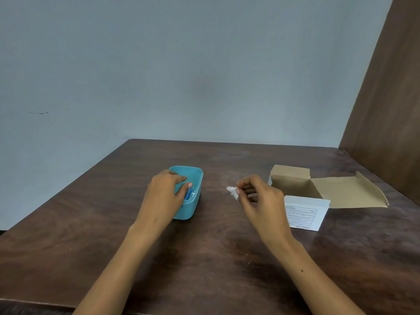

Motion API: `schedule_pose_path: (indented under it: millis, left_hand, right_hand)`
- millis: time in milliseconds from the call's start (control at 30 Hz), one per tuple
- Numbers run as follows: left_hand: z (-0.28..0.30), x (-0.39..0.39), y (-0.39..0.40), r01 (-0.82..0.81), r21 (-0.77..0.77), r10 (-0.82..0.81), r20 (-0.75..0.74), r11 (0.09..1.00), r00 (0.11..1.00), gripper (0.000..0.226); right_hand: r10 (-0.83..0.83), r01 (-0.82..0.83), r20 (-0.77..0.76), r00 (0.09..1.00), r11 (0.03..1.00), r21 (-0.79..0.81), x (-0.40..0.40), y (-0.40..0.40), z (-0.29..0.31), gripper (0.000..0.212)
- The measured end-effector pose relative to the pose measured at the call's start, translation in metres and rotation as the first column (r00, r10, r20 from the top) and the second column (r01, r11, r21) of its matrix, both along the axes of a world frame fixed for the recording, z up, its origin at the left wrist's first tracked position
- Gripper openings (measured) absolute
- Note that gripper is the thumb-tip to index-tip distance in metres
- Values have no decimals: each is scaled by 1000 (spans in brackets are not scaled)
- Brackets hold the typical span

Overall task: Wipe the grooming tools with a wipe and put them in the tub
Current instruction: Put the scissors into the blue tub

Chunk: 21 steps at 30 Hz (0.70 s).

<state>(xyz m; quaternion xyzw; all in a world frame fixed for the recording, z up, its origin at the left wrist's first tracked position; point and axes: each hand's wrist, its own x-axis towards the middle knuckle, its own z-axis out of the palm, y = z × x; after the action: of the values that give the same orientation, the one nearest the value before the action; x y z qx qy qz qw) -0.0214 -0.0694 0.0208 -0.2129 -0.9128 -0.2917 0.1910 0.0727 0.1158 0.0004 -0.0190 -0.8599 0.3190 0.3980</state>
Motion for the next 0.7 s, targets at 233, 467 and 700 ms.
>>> schedule_pose_path:
  millis: [233, 467, 700]
  left_hand:
    - [0, 36, 23, 168, 133, -135, -227, 977, 964, 27]
    - [-15, 58, 43, 275, 211, -224, -234, 938, 946, 27]
    - [-16, 93, 61, 365, 369, -287, -248, 855, 925, 27]
  right_hand:
    - [-18, 18, -23, 1000, 1000, 14, -2, 2, -1, 10]
    - [-45, 47, -100, 994, 999, 14, 3, 11, 2, 9]
    - [-119, 105, -161, 980, 990, -93, 32, 24, 17, 8]
